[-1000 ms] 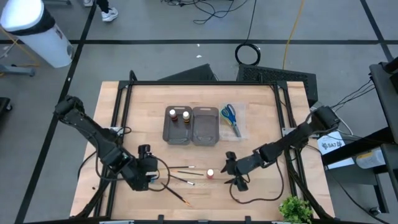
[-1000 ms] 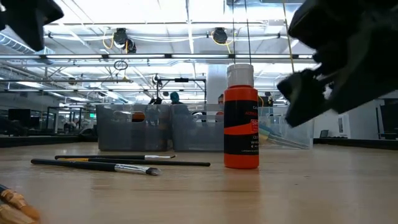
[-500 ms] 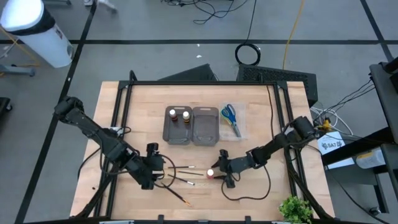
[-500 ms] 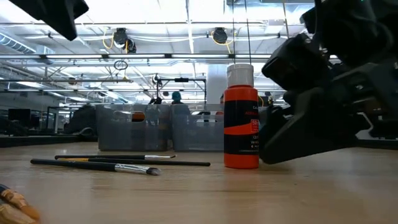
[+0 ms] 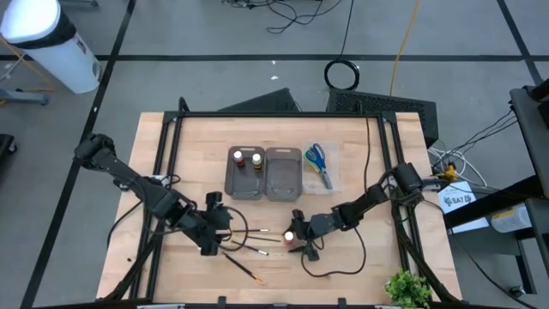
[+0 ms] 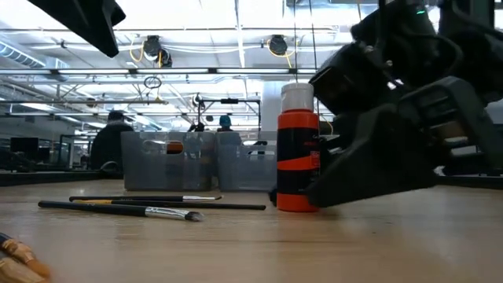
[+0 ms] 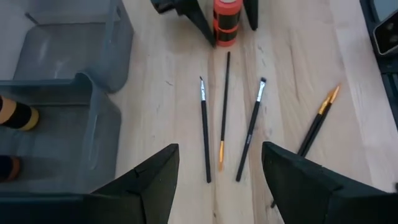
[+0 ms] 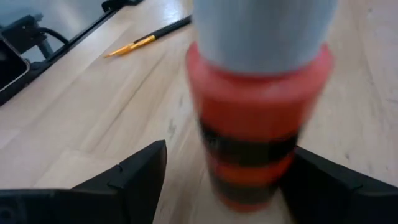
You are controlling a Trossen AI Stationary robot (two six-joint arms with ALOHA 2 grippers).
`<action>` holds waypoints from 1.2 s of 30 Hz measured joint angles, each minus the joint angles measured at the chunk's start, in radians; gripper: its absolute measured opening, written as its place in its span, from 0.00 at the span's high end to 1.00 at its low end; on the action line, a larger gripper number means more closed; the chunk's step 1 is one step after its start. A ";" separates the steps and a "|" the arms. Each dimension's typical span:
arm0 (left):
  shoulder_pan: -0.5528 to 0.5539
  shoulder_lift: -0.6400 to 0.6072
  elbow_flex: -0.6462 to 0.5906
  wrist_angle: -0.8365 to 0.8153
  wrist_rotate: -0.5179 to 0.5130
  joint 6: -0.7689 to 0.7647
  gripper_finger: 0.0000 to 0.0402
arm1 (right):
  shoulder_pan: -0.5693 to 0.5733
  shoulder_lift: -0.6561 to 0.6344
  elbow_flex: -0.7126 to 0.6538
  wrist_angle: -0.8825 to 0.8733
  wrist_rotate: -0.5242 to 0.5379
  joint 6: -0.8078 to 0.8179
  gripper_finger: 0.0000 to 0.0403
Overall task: Pick & Place Paint Supplies
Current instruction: Put the orange paint bottle into the left black bin
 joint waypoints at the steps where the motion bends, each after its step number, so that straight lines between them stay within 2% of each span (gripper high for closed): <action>1: 0.003 0.000 0.000 0.001 0.000 0.000 0.40 | -0.005 0.005 0.005 0.004 -0.012 -0.001 0.31; 6: 0.015 0.000 0.000 0.025 0.000 0.000 0.40 | -0.018 0.026 0.006 0.047 -0.035 -0.034 0.41; 12: 0.023 0.000 0.000 0.059 -0.009 -0.003 0.40 | -0.019 0.021 0.006 0.035 -0.036 -0.039 0.61; 17: 0.061 0.000 0.000 0.216 -0.004 0.001 0.40 | -0.026 0.021 0.006 0.037 -0.036 -0.050 0.71; 21: 0.114 0.030 0.000 0.355 0.081 0.062 0.40 | -0.034 0.019 0.006 0.025 -0.035 -0.045 0.70; 26: 0.174 0.131 0.001 0.483 0.174 0.194 0.40 | -0.042 0.019 0.006 0.024 -0.036 -0.053 0.65; 30: 0.215 0.206 0.000 0.563 0.176 0.256 0.40 | -0.055 0.020 0.018 0.017 -0.031 -0.081 0.67; 36: 0.259 0.254 0.000 0.625 0.203 0.248 0.40 | -0.069 0.021 0.074 -0.024 -0.030 -0.130 0.69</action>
